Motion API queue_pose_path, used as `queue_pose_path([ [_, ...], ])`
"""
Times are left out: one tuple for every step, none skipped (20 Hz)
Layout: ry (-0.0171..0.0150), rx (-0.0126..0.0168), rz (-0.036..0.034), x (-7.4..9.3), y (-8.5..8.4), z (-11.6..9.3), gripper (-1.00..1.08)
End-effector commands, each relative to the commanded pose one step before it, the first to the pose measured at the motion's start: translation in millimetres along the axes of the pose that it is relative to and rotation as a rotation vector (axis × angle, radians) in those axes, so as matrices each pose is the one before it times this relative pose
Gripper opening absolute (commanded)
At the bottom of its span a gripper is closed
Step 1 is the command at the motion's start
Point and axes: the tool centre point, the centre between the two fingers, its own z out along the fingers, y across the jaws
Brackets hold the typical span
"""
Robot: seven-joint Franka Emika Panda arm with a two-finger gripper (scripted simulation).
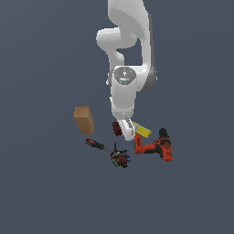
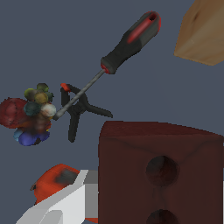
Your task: Pick up a designated object from a clutter of objects.
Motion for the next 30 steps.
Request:
queue_pose_path([
  [0.00157, 0.00169, 0.00047, -8.25, -2.67, -25.82, -1.0],
  [0.00044, -0.00017, 0.00014, -3.58, -1.05, -10.7, -1.0],
  [0.0, 0.0, 0.0, -3.55, -1.05, -10.65, -1.0],
  [0.00045, -0.00015, 0.00013, -3.51, -1.06, -10.52, -1.0],
  [0.0, 0.0, 0.0, -3.46, -1.05, -10.44, -1.0],
  [0.00063, -0.00021, 0.00017, -3.46, -1.08, -10.33, -1.0],
  [0.0, 0.0, 0.0, -3.41, -1.07, -10.28, -1.0],
  [0.00045, -0.00016, 0.0001, -3.43, -1.1, -10.2, -1.0],
  [0.0, 0.0, 0.0, -3.38, -1.09, -10.18, -1.0],
  [0.0, 0.0, 0.0, -3.37, -1.11, -10.14, -1.0],
  [0.0, 0.0, 0.0, -3.37, -1.13, -10.1, -1.0],
  [0.0, 0.0, 0.0, -3.37, -1.15, -10.08, -1.0],
  [0.0, 0.0, 0.0, -3.37, -1.18, -10.06, -1.0],
  [0.0, 0.0, 0.0, -3.38, -1.21, -10.04, -1.0],
  [0.0, 0.0, 0.0, -3.38, -1.25, -10.03, -1.0],
  [0.0, 0.0, 0.0, -3.36, -1.28, -9.93, -1.0],
  [-0.00038, -0.00029, -0.0005, -3.37, -1.39, -9.34, -1.0],
  [0.0, 0.0, 0.0, -3.07, -1.23, -9.02, -1.0],
  [0.0, 0.0, 0.0, -2.9, -1.21, -8.51, -1.0],
  [-0.00062, 0.00003, -0.00031, -2.69, -1.2, -7.97, -1.0],
  [0.0, 0.0, 0.0, -2.56, -1.16, -7.49, -1.0],
  [0.0, 0.0, 0.0, -2.39, -1.13, -6.98, -1.0],
  [-0.00062, 0.00001, -0.00031, -2.17, -1.11, -6.44, -1.0],
  [0.0, 0.0, 0.0, -2.05, -1.03, -5.98, -1.0],
  [-0.00044, 0.00001, -0.00021, -1.83, -0.99, -5.45, -1.0],
  [0.0, 0.0, 0.0, -1.7, -0.92, -4.96, -1.0],
  [0.0, 0.0, 0.0, -1.52, -0.86, -4.44, -1.0],
  [-0.00044, 0.00002, -0.0002, -1.28, -0.81, -3.91, -1.0],
  [0.0, 0.0, 0.0, -1.16, -0.75, -3.42, -1.0],
  [0.0, 0.0, 0.0, -0.99, -0.68, -2.92, -1.0],
])
